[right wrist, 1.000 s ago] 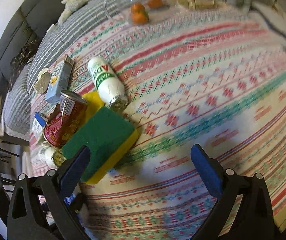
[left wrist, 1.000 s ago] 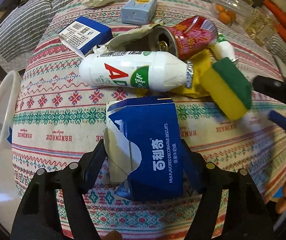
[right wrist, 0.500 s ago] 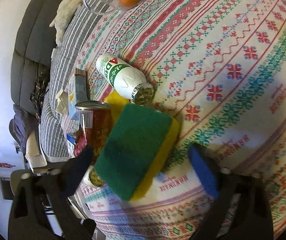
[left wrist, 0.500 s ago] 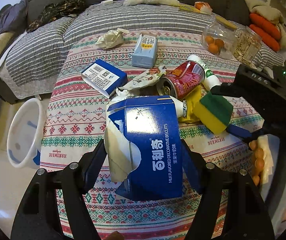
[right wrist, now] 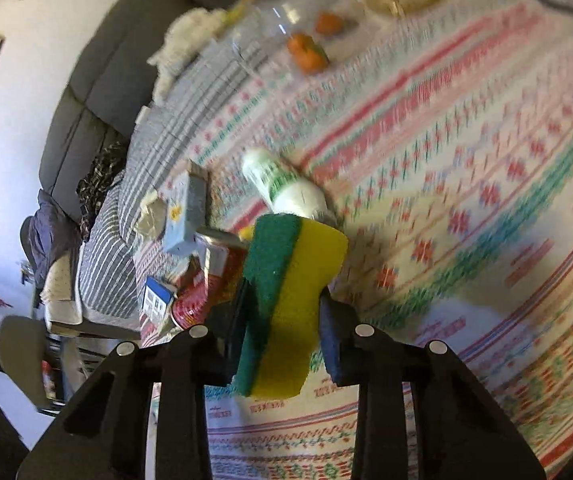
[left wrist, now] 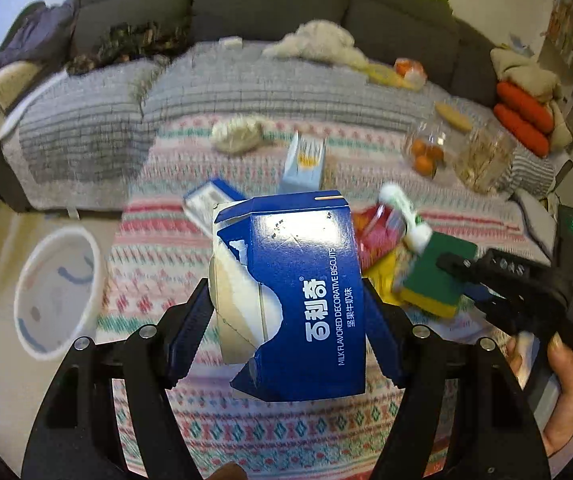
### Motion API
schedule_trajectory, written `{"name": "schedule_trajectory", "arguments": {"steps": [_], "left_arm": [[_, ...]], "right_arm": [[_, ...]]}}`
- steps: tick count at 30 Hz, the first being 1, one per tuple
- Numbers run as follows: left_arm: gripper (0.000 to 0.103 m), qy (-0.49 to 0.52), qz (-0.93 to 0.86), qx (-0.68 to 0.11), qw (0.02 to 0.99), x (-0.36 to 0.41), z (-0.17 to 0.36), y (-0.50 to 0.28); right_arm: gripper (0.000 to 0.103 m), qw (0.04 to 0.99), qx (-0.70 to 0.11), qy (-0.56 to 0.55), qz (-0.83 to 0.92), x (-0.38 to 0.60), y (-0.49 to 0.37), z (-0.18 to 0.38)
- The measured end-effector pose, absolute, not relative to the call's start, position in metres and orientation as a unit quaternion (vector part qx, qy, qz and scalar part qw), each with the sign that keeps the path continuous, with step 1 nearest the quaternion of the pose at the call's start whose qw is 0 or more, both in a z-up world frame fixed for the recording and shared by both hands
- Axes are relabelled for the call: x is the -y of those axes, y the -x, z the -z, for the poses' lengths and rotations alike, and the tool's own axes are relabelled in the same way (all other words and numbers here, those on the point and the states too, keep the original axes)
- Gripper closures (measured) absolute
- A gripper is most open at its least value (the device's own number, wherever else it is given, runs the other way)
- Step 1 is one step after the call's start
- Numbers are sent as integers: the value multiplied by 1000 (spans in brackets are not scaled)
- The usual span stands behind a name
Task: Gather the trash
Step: 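Carry box and sponge to the white bin and release both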
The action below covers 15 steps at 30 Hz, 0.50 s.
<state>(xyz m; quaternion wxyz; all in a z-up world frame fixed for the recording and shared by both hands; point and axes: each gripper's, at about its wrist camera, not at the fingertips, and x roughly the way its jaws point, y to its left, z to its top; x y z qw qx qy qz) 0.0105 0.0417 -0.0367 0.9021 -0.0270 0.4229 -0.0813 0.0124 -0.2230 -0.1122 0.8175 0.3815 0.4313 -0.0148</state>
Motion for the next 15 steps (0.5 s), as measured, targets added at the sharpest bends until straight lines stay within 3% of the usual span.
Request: {"name": "schedule_trajectory", "arguments": {"steps": [15], "left_arm": [[34, 36, 48, -363, 930, -99, 10, -29]], "right_arm": [[71, 930, -305, -203, -34, 145, -8, 31]]}}
